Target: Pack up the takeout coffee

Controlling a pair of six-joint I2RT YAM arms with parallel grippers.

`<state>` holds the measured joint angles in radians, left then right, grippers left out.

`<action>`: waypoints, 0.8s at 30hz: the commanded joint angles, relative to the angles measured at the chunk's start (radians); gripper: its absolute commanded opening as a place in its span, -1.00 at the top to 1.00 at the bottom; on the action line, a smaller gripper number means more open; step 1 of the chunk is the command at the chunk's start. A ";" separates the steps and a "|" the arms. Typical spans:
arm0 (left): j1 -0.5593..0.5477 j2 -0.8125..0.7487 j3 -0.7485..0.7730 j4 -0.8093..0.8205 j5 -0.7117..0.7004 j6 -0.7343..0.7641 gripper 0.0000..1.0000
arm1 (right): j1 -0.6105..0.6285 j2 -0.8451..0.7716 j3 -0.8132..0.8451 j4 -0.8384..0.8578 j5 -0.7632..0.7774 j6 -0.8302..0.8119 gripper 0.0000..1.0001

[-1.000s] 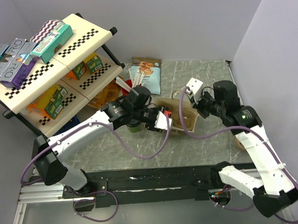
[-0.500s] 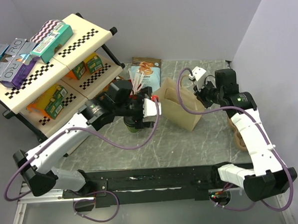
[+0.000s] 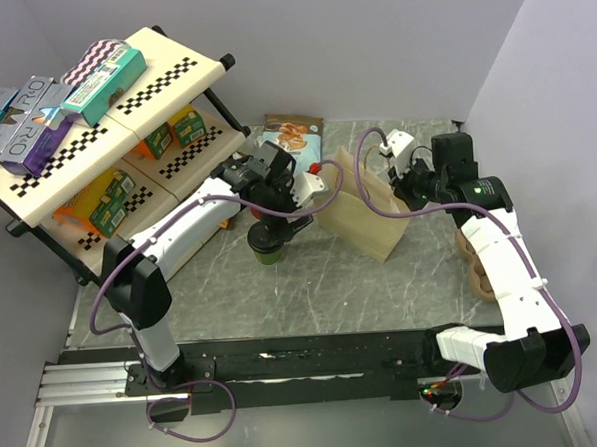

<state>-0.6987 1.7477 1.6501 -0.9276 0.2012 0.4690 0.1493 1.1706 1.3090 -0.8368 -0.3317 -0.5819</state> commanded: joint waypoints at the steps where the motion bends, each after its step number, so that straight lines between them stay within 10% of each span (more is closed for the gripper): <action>1: 0.010 -0.010 0.063 -0.056 -0.062 -0.030 -0.99 | -0.008 -0.008 0.027 -0.036 -0.029 -0.007 1.00; 24: 0.059 0.072 0.056 -0.171 -0.051 -0.013 -0.99 | -0.014 0.014 0.056 -0.051 -0.036 -0.006 1.00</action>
<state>-0.6426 1.8114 1.7035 -1.0824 0.1394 0.4664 0.1410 1.1797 1.3243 -0.8589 -0.3496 -0.5850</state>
